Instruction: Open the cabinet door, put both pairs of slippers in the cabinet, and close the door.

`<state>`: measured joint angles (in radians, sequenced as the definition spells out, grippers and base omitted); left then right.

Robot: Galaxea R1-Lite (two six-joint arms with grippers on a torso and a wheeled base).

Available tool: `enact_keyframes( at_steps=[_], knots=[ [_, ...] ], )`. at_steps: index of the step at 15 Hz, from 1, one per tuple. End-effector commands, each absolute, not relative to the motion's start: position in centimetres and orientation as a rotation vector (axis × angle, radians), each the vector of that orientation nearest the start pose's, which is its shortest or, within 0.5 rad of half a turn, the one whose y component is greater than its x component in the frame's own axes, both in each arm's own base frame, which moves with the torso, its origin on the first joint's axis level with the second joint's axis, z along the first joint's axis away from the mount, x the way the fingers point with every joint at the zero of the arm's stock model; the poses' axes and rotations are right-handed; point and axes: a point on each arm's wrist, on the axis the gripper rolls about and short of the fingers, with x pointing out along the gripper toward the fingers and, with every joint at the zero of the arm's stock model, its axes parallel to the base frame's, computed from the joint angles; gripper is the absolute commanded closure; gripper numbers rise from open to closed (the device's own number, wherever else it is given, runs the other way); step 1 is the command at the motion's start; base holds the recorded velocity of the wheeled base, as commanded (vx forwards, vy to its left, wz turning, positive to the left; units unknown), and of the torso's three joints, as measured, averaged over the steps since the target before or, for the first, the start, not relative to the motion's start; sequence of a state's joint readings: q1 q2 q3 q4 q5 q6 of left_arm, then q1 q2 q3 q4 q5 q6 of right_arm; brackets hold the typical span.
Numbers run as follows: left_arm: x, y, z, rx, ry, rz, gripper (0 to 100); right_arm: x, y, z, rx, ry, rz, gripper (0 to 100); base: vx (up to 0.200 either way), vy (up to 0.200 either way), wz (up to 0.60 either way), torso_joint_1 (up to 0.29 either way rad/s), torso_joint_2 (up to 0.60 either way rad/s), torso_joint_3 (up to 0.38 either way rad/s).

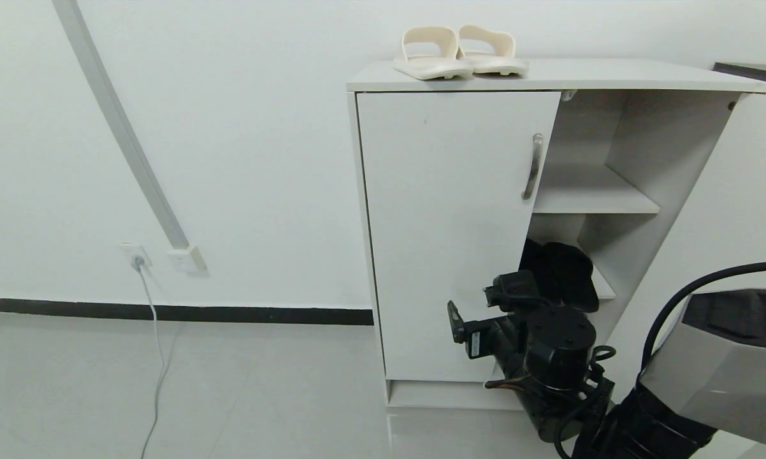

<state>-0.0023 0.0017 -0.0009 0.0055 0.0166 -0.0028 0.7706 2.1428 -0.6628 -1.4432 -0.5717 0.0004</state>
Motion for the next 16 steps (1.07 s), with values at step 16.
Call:
enact_keyframes(
  at_steps=[16],
  knots=[
    [-2.27,0.04,7.57,-0.003,0.005,0.015,100,26.36,23.41,8.64,-0.027,-0.014,0.188,0,0.0,0.0,0.0,0.109,-0.46,-0.344]
  ],
)
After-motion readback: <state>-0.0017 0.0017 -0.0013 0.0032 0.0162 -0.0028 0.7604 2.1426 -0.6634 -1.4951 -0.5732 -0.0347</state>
